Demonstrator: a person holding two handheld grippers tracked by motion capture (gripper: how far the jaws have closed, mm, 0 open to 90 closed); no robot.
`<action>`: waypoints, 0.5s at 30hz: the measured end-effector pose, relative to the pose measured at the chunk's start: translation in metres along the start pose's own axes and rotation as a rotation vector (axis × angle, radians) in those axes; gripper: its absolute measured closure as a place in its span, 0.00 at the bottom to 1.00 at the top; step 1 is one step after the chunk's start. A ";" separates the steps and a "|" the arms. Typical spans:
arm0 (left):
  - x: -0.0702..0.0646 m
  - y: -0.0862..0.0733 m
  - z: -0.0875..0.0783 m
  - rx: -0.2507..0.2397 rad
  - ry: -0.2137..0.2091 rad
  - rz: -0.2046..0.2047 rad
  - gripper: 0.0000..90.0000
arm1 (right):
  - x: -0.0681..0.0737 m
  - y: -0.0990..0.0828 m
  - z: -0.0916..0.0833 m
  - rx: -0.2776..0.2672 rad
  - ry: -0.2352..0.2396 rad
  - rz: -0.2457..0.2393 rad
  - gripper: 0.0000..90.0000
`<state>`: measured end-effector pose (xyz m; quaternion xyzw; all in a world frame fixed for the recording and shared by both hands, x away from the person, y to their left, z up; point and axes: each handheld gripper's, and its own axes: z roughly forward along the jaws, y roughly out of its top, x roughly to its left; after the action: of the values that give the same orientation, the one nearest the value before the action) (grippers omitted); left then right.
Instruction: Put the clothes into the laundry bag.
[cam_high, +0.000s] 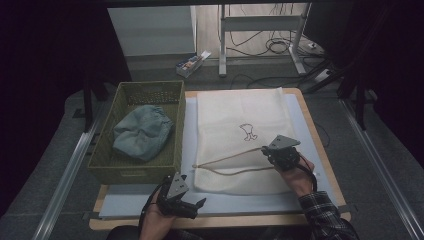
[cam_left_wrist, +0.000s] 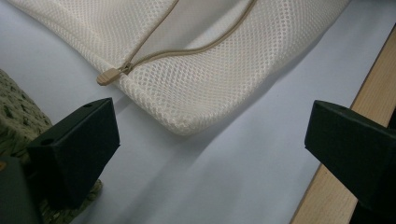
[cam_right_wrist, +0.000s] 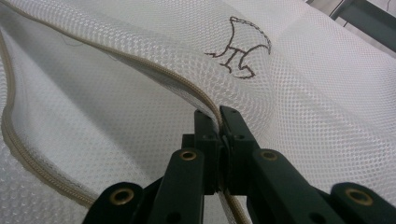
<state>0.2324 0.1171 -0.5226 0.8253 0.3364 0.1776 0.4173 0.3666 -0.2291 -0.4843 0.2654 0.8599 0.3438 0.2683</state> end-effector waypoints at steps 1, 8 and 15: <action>0.000 0.000 0.000 0.000 0.000 -0.001 0.03 | 0.000 0.000 0.000 -0.002 0.001 0.000 0.95; 0.000 0.000 0.000 -0.004 0.002 -0.003 0.03 | -0.001 0.001 -0.002 -0.023 -0.002 0.010 0.95; 0.000 0.000 -0.001 -0.006 0.006 -0.001 0.03 | -0.002 0.006 -0.006 -0.049 0.013 0.026 0.95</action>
<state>0.2321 0.1179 -0.5218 0.8232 0.3377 0.1810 0.4190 0.3665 -0.2292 -0.4754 0.2675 0.8494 0.3698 0.2648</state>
